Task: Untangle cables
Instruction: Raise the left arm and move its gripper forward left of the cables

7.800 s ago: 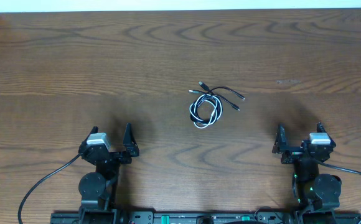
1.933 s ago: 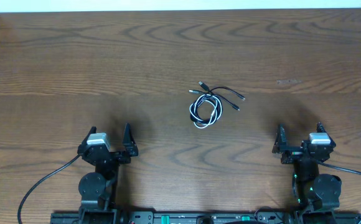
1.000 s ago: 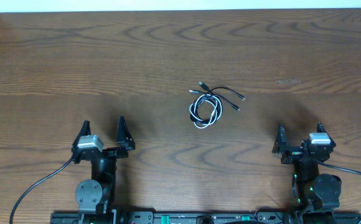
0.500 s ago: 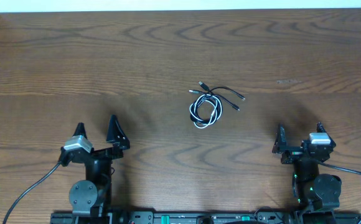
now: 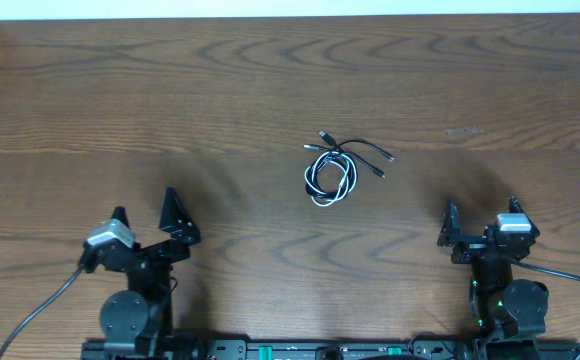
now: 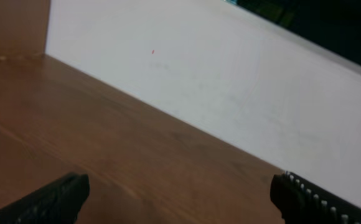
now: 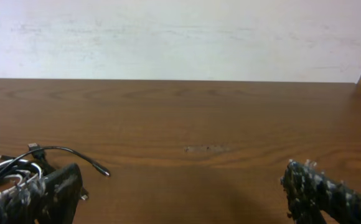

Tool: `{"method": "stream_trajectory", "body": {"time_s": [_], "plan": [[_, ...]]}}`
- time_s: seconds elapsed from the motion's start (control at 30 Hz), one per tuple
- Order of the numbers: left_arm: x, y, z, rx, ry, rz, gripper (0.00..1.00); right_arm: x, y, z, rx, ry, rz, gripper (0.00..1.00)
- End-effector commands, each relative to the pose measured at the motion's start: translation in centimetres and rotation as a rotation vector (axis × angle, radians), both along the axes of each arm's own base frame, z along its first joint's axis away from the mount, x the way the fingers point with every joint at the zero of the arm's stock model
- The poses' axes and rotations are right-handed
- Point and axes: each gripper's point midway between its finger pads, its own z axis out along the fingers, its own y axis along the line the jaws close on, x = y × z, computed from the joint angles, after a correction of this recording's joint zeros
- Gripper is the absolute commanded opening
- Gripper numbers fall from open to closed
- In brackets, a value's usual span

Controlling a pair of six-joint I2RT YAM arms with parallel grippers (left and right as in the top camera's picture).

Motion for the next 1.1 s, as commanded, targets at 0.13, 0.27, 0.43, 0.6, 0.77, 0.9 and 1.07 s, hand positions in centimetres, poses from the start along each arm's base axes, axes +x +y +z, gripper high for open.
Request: {"method": "stream_trajectory", "body": {"time_s": [0.13, 0.27, 0.43, 0.6, 0.77, 0.9, 1.07], "plan": [[0.5, 0.6, 4.9, -0.024, 0.064, 0.038, 0.98, 0.0, -0.3, 0.0, -0.012, 0.000, -0.014, 0.99], [2.9, -0.6, 4.7, -0.039, 0.167, -0.018, 0.98, 0.0, -0.3, 0.0, -0.012, 0.000, -0.014, 0.99], [6.5, -2.4, 3.4, -0.052, 0.308, -0.112, 0.98, 0.0, -0.3, 0.0, -0.012, 0.000, -0.014, 0.99], [8.9, -3.2, 0.4, -0.063, 0.502, -0.142, 0.98, 0.0, -0.3, 0.0, -0.012, 0.000, -0.014, 0.99], [11.1, -3.3, -3.2, -0.046, 0.675, -0.143, 0.98, 0.0, -0.3, 0.0, -0.012, 0.000, -0.014, 0.99], [12.1, -3.3, -6.8, -0.009, 0.791, -0.156, 0.98, 0.0, -0.3, 0.0, -0.012, 0.000, -0.014, 0.99], [12.9, -3.4, -10.7, 0.021, 0.907, -0.172, 0.98, 0.0, -0.3, 0.0, -0.012, 0.000, -0.014, 0.99]]}}
